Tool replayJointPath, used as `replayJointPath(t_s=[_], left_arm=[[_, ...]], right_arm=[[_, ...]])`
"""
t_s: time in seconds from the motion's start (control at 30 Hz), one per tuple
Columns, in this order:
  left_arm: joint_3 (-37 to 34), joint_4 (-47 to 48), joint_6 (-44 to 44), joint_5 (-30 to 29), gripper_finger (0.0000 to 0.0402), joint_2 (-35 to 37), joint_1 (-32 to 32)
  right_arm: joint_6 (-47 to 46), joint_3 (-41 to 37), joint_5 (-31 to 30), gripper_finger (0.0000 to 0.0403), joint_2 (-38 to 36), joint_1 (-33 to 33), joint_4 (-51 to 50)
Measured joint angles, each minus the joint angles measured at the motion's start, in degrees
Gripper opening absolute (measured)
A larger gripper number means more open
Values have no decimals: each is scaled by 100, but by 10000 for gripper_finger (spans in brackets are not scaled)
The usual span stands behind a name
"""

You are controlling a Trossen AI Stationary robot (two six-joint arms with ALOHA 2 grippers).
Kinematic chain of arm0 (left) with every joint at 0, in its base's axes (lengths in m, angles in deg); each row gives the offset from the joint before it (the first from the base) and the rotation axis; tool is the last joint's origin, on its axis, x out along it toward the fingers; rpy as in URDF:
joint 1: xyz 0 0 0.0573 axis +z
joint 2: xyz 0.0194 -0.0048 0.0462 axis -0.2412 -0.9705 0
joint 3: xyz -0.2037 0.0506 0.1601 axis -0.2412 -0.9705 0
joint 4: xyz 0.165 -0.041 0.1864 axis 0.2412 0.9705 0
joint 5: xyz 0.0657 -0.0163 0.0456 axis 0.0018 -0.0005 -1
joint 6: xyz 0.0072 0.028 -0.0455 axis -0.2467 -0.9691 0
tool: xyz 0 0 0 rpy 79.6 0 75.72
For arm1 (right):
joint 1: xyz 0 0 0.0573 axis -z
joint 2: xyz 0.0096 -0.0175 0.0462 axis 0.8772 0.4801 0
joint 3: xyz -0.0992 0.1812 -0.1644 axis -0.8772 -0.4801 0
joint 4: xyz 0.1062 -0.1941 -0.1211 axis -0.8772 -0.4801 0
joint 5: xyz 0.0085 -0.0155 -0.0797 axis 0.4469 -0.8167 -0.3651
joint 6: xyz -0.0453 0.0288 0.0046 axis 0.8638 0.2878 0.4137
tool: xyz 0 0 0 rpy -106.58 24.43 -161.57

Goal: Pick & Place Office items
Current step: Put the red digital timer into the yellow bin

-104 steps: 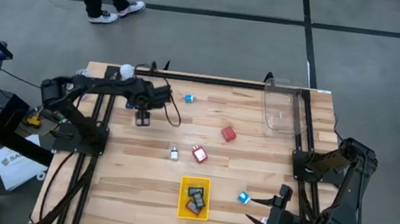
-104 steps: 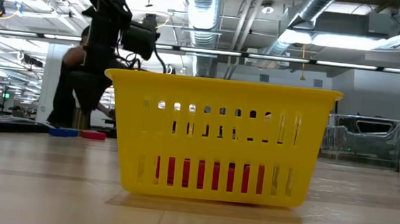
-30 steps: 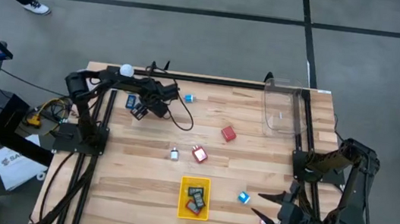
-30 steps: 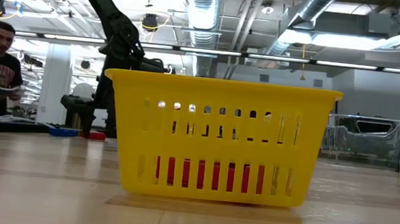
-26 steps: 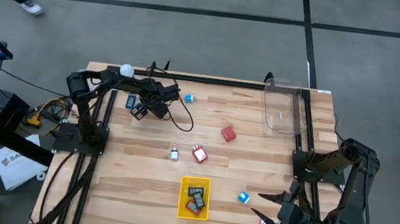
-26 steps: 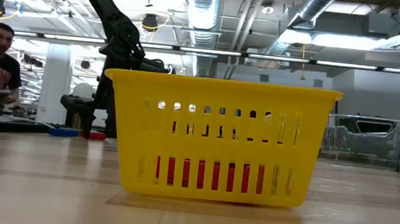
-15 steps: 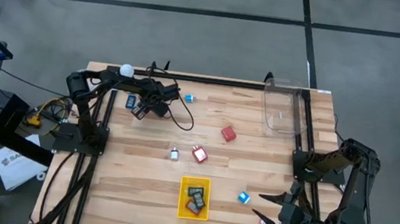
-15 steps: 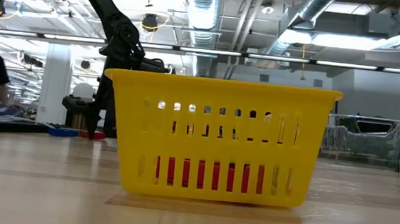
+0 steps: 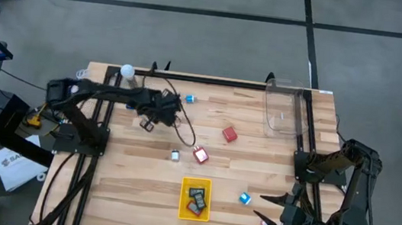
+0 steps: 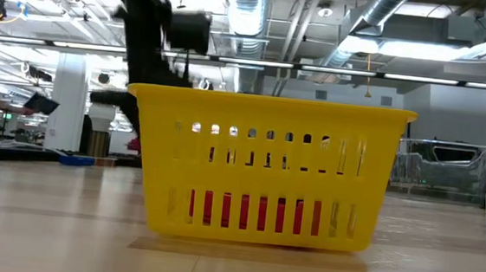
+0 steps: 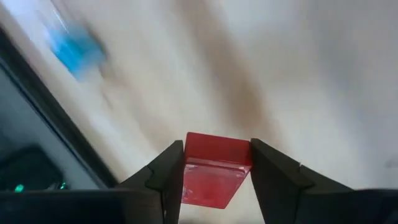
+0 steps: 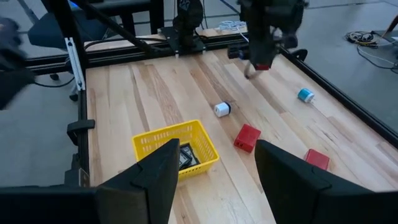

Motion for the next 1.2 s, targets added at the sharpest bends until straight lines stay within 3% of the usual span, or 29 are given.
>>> replayJointPath(t_s=[0.17, 0.3, 0.5, 0.73, 0.93, 1.2], left_arm=[[268, -230, 1450, 591, 146, 669, -1086], [359, -967, 2602, 1037, 146, 931, -1990], [359, -2391, 3884, 1413, 147, 874, -3142], [363, -4049, 4507, 1517, 147, 432, -4245], [361, -4938, 4908, 1510, 147, -418, -4591], [357, -5245, 4935, 1423, 147, -960, -4284]], right_arm=[[17, 0, -15, 203, 0, 0, -29], [56, 2, -17, 203, -2, -7, -32], [58, 2, -29, 203, -2, -81, 21], [-46, 2, -204, 203, -2, -177, 118], [-46, -24, -317, 203, -2, -207, 245], [-5, -24, -315, 203, -2, -289, 319]])
